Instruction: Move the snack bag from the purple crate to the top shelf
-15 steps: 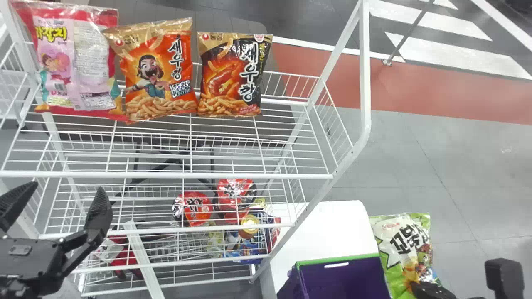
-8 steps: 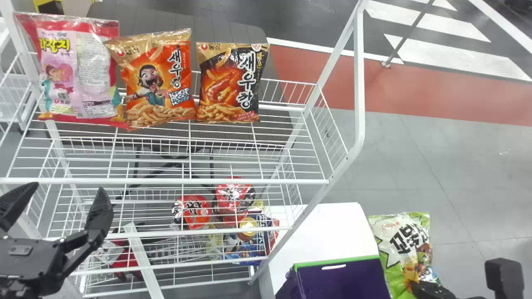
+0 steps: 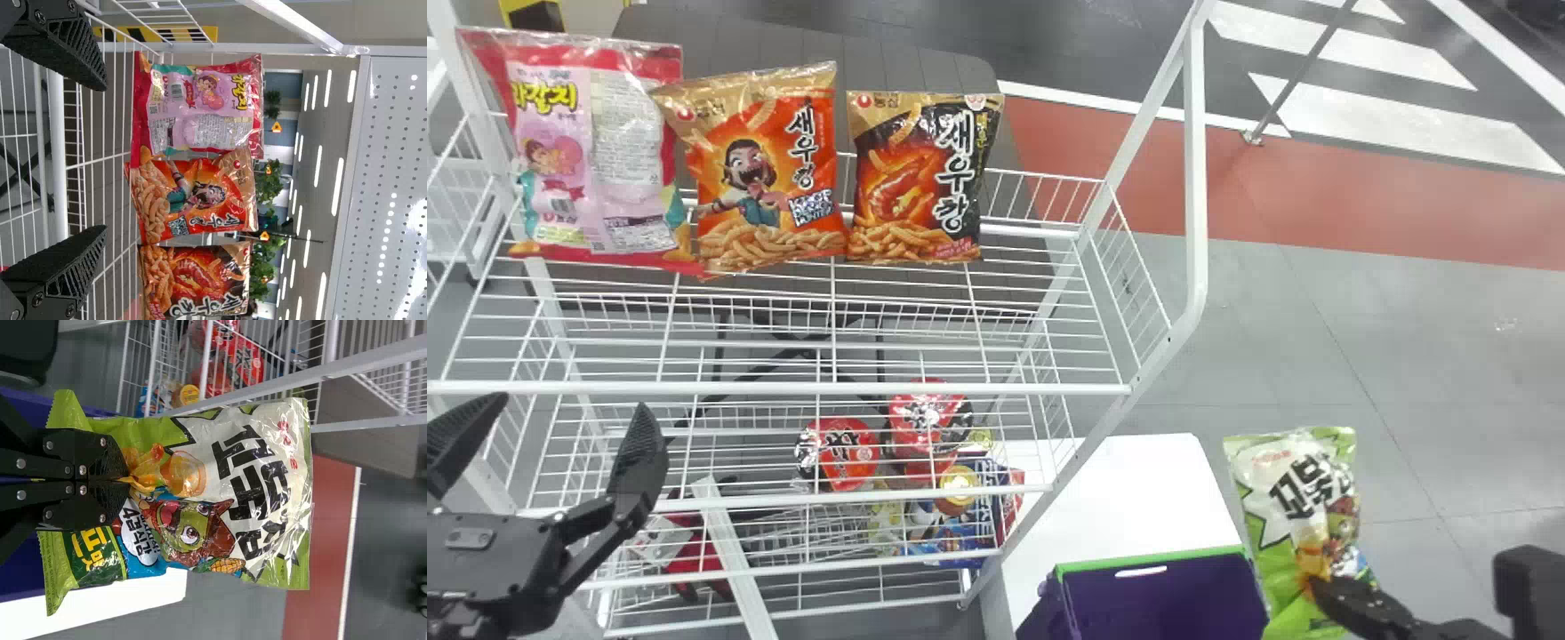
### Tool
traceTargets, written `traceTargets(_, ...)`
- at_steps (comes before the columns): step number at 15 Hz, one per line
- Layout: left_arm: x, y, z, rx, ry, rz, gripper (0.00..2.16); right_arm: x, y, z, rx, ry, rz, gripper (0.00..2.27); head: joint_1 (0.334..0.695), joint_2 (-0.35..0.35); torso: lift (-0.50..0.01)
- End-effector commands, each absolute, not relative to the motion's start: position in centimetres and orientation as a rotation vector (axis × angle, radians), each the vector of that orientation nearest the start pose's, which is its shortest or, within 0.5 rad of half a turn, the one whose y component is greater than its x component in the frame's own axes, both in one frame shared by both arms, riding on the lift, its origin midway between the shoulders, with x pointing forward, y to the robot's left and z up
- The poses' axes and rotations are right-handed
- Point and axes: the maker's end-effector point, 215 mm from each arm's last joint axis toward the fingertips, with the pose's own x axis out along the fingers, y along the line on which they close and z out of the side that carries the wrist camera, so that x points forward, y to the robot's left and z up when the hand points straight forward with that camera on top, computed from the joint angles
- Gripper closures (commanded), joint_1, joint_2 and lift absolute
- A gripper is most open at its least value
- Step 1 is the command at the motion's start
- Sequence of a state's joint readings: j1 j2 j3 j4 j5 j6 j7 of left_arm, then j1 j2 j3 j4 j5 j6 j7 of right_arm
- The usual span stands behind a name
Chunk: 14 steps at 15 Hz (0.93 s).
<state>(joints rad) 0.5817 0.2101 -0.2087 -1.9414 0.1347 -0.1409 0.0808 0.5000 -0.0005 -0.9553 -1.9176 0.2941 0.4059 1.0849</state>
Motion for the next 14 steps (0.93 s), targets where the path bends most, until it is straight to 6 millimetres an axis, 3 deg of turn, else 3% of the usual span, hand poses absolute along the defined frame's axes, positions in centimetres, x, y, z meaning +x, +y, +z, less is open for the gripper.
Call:
traceTargets(1,39.4,15.6,-40.1,-0.054,0.113,-0.183,0.06,22.9,-54.9,-43.2,-0.124,0.693,0.037,1.83,0.695,-0.35,-0.001)
traceTargets(3,39.4,15.6,-40.0,-0.053,0.11,-0.183,0.06,24.1,-54.4,-39.7,-0.143,0.649,0.042,1.83,0.695,-0.35,-0.001)
traceTargets(7,39.3,15.5,-40.2,-0.051,0.114,-0.187,0.06,26.5,-51.0,-34.3,-0.104,0.597,0.072,1.83,0.695,-0.35,-0.001)
traceTargets(10,39.2,15.6,-40.6,-0.049,0.121,-0.187,0.06,28.2,-47.8,-31.2,-0.042,0.571,0.096,1.83,0.695,-0.35,-0.001)
traceTargets(14,39.2,15.6,-40.6,-0.046,0.121,-0.189,0.06,29.9,-43.5,-29.0,0.068,0.554,0.126,1.83,0.695,-0.35,0.0)
